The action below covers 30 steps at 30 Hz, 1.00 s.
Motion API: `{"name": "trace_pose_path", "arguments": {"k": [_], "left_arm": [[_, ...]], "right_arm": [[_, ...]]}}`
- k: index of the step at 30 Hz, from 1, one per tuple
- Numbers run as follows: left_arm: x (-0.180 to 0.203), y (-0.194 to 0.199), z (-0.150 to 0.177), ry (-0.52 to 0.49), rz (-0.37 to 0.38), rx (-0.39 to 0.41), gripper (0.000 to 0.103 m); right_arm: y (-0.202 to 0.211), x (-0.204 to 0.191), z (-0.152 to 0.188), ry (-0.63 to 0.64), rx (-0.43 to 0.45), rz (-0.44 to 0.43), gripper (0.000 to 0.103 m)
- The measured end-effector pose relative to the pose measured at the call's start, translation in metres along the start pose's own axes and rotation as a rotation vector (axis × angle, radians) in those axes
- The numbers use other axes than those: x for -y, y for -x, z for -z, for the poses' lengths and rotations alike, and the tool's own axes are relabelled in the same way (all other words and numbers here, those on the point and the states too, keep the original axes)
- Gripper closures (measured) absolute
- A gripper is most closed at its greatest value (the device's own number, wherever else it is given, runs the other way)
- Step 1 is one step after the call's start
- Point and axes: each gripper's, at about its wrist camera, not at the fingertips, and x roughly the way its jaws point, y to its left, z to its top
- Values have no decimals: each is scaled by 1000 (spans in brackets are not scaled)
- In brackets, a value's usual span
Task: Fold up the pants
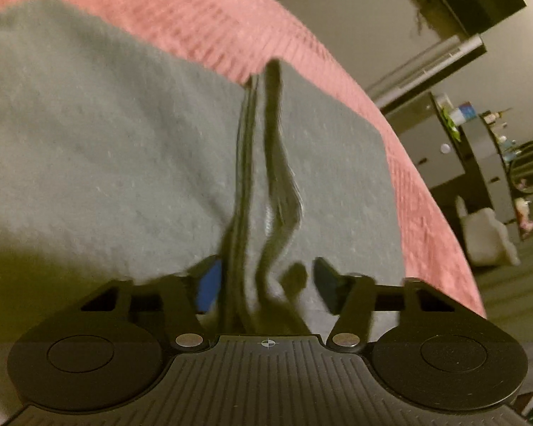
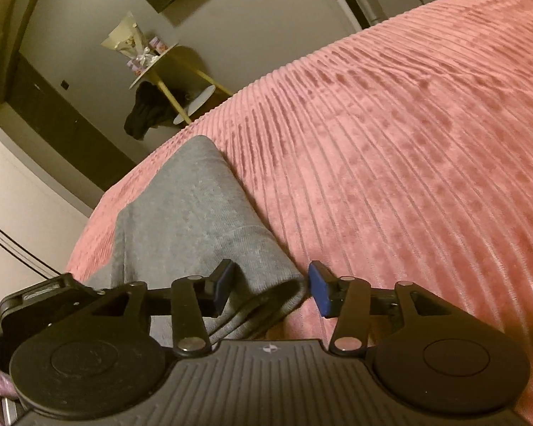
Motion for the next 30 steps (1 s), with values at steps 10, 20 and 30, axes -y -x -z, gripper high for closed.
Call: {"name": "trace_pose_path", "arguments": {"k": [10, 20, 30], "left_arm": [[2, 11, 3, 2, 21, 47, 87], [-19, 118, 27, -220, -154, 259, 84], [-96, 118, 31, 167, -32, 247, 58]], "right_arm": [[3, 3, -1, -24, 2, -40, 54], [5, -2, 2, -34, -36, -113, 45], [14, -29, 12, 113, -56, -157, 47]]}}
